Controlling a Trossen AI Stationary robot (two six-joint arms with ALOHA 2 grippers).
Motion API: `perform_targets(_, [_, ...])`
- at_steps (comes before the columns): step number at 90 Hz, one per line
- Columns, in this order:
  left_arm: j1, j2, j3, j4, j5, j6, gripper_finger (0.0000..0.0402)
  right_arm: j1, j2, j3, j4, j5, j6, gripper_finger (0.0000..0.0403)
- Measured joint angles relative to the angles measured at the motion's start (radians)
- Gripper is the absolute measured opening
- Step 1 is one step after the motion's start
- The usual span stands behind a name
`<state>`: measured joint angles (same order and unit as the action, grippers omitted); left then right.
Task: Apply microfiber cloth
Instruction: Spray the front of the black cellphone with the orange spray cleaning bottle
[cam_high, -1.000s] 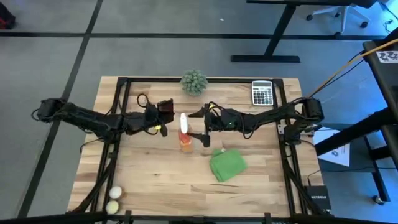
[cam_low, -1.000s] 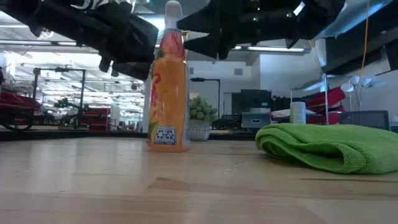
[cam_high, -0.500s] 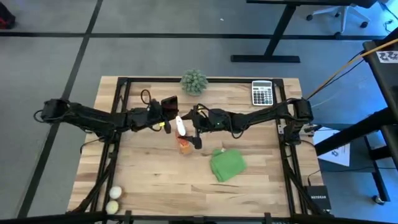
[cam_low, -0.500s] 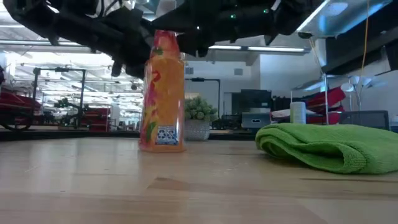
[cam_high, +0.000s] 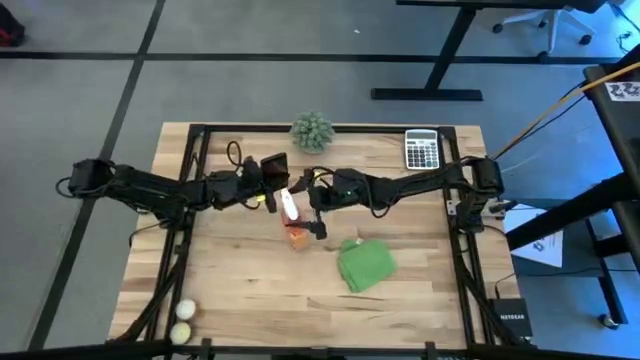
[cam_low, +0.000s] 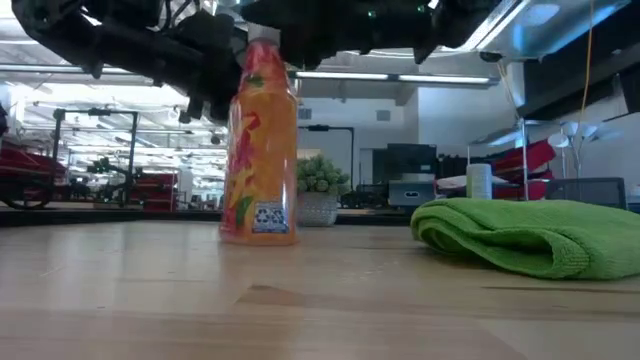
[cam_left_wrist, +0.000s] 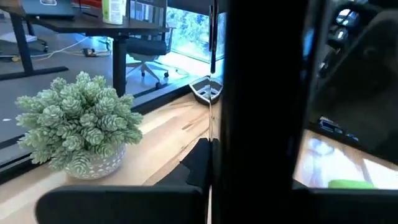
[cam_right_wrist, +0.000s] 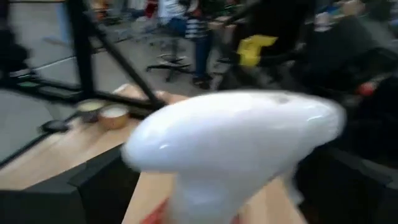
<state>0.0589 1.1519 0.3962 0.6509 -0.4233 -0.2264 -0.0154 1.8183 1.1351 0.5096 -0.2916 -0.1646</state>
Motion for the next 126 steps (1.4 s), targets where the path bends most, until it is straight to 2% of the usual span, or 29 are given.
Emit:
perform_targets(25, [-0.001,0.0,0.0,-0.003,0.034,-0.007,0.0017,-0.002,-0.001,0.0,0.01,0.013,-0.001,0.0378])
perform_targets(43, [-0.025,0.0,0.0,-0.003,0.04,-0.008,0.0017,-0.005,-0.001,-0.001,0.009,-0.041,0.0,0.0378])
perform_targets(81, [-0.077,-0.005,0.0,-0.02,0.035,-0.027,0.0017,-0.005,-0.001,-0.001,0.01,-0.007,0.0,0.0375])
perform_targets(92, [-0.079,-0.005,0.0,-0.02,0.023,-0.027,0.0017,-0.005,-0.001,-0.001,0.01,0.001,0.0,0.0342])
perform_targets(115, [-0.079,-0.005,0.0,-0.02,0.021,-0.024,0.0017,-0.005,-0.001,-0.002,0.011,0.046,0.002,0.022])
perform_targets(126, [-0.079,-0.005,0.0,-0.02,0.021,-0.024,0.0017,-0.005,-0.001,-0.002,0.011,0.046,0.003,0.0196])
